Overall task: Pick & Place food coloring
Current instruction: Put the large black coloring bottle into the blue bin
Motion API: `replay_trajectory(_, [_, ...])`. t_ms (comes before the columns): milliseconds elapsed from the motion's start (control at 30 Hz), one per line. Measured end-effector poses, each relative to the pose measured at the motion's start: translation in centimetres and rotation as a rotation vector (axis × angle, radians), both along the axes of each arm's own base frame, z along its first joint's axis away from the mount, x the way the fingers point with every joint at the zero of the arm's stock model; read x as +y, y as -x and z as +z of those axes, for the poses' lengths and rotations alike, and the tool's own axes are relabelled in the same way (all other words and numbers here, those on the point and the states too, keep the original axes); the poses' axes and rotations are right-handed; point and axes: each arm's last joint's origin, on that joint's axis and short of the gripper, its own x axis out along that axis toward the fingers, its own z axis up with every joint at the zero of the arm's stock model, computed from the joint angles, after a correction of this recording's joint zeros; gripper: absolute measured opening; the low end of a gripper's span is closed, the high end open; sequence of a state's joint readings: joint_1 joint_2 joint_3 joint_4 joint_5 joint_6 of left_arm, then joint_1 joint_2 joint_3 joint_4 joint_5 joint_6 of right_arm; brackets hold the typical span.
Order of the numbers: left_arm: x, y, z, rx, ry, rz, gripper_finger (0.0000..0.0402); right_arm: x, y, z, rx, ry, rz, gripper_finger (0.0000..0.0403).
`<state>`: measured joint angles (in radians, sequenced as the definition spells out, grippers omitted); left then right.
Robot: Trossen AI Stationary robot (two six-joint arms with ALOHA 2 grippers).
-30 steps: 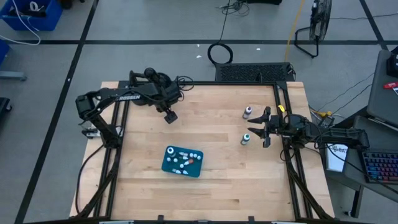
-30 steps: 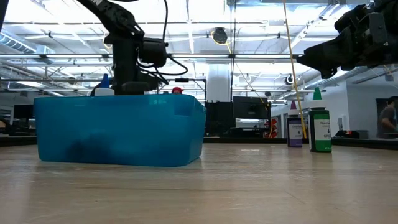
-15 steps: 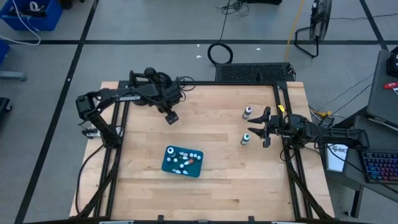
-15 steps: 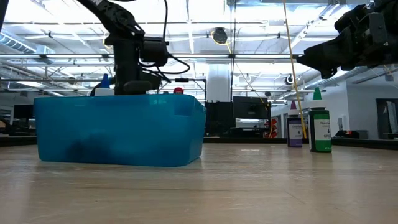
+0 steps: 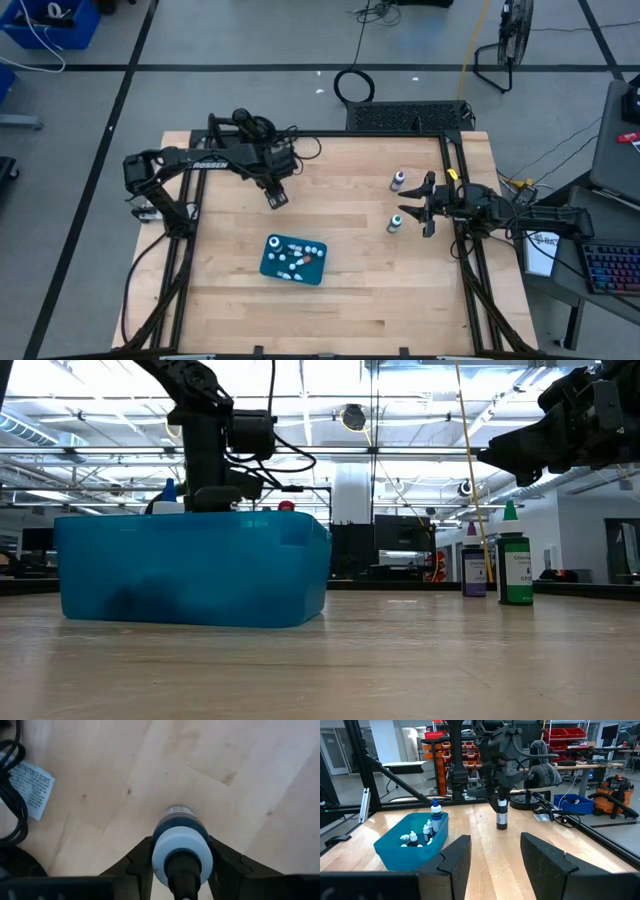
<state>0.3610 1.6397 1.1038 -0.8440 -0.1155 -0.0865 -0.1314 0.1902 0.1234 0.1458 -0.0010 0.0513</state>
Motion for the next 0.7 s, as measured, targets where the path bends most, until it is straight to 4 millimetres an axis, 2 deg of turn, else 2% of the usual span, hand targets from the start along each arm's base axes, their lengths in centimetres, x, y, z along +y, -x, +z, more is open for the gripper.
replay_trajectory(133, [-1.6, -0.3, 1.8, -0.017, -0.019, -0.038, 0.0142, 0.0, 0.0, 0.0, 0.0, 0.0, 0.0, 0.016])
replay_trajectory(300, [-4.9, -0.9, 6.2, -0.073, -0.057, -0.092, 0.0142, 0.0, 0.0, 0.0, -0.001, 0.0, 0.0, 0.016])
replay_trajectory(500, [-10.7, -1.3, 12.0, -0.195, -0.05, -0.196, 0.0142, 0.0, 0.0, 0.0, -0.001, 0.0, 0.0, 0.016])
replay_trajectory(600, [-14.2, -0.9, 13.4, -0.217, 0.009, -0.295, 0.0142, 0.0, 0.0, 0.0, -0.001, 0.0, 0.0, 0.016])
replay_trajectory(700, [-17.6, -0.3, 13.4, -0.219, 0.075, -0.35, 0.0142, 0.0, 0.0, 0.0, -0.001, 0.0, 0.0, 0.016])
